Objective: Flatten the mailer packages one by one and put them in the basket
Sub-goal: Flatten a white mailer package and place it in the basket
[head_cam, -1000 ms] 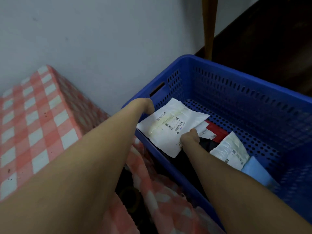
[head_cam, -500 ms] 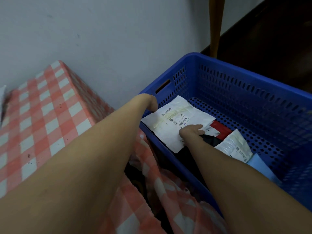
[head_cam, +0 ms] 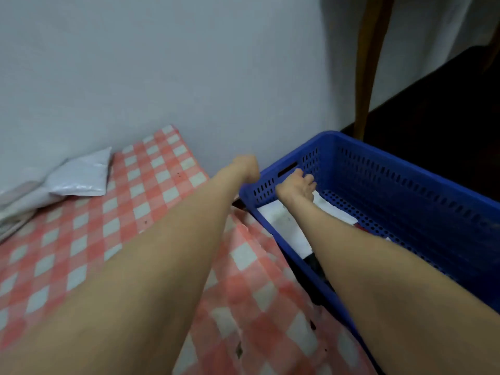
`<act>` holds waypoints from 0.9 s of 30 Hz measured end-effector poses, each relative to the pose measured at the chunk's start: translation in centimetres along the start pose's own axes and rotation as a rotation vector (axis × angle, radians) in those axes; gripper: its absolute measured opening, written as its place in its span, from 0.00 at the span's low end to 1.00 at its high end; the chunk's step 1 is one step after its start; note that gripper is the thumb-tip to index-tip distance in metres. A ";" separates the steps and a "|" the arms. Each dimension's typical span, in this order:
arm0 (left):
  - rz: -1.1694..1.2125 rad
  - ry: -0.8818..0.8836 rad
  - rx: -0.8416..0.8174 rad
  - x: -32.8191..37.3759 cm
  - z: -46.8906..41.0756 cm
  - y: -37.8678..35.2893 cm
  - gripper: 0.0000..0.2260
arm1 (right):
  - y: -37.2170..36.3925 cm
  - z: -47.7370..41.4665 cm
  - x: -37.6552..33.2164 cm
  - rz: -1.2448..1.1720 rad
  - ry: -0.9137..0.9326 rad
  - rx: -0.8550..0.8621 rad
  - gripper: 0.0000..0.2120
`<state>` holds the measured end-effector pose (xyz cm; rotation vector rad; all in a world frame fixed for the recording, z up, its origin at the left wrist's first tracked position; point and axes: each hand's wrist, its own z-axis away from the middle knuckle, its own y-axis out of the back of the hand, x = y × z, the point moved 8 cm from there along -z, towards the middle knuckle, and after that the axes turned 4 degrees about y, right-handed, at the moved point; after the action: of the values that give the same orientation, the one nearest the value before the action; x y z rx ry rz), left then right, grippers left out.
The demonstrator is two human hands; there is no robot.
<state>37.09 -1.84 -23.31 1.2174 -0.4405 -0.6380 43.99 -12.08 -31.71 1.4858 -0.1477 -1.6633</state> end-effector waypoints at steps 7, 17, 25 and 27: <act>0.168 0.043 0.269 -6.9 6.0 6.3 0.20 | 1.1 6.6 -10.8 0.070 0.260 0.057 0.25; 0.329 0.203 0.393 -21.7 15.8 7.3 0.19 | -4.8 18.6 -22.3 0.165 0.566 -0.039 0.21; 0.376 0.336 0.399 -30.5 18.1 6.0 0.20 | -11.6 22.8 -26.8 0.218 0.663 -0.158 0.20; 0.364 0.366 0.415 -32.5 18.1 6.0 0.19 | -13.5 23.0 -28.3 0.193 0.679 -0.197 0.21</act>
<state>2.68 7.97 -11.44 1.5603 -0.4814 -0.0017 14.68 4.53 -12.28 1.7335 0.2319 -0.9249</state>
